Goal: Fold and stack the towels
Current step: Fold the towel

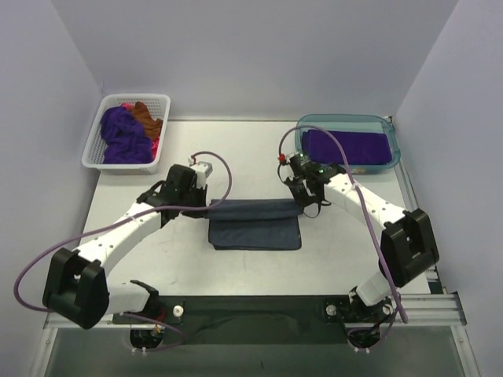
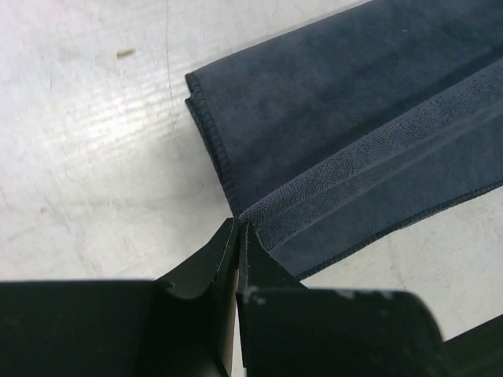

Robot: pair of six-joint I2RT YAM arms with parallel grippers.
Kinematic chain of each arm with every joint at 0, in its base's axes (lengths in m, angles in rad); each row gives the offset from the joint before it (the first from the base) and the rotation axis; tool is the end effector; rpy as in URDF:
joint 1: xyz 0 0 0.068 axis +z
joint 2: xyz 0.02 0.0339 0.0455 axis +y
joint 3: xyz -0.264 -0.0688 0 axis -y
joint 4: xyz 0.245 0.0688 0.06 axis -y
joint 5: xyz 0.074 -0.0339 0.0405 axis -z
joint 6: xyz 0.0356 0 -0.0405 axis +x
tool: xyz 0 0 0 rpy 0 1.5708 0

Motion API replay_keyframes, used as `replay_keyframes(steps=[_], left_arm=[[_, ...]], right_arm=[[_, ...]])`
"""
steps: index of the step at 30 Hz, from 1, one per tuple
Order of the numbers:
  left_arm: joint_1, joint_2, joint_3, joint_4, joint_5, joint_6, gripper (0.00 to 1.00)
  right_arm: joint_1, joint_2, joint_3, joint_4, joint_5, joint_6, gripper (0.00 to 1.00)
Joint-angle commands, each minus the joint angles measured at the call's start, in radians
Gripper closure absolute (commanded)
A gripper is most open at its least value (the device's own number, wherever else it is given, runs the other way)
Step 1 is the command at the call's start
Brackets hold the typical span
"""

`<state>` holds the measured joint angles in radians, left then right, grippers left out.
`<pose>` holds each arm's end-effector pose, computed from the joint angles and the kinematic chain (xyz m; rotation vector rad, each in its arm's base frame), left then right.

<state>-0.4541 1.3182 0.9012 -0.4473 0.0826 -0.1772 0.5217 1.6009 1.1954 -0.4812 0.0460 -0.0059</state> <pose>0.2444 -0.1226 0.2415 0.3779 2.4393 -0.3795 0.3008 0.1710 0.2510 -0.6229 2.3837 0.1689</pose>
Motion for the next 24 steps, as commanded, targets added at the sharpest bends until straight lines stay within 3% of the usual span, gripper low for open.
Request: replay_keyframes(steps=[1,10,24], left_arm=[[0.003,-0.085,-0.051,-0.031,-0.070,-0.082,1.00],[0.003,-0.063,-0.093,-0.060,-0.055,-0.111,1.00],[0.003,0.055,-0.113,-0.087,0.009,-0.159,1.00]], right_arm=[[0.004,-0.093,-0.072,-0.002,0.012,0.093,1.00],[0.004,-0.182,-0.233,0.000,-0.040,0.153,1.00],[0.004,-0.042,-0.263,-0.002,-0.159,0.192,1.00]])
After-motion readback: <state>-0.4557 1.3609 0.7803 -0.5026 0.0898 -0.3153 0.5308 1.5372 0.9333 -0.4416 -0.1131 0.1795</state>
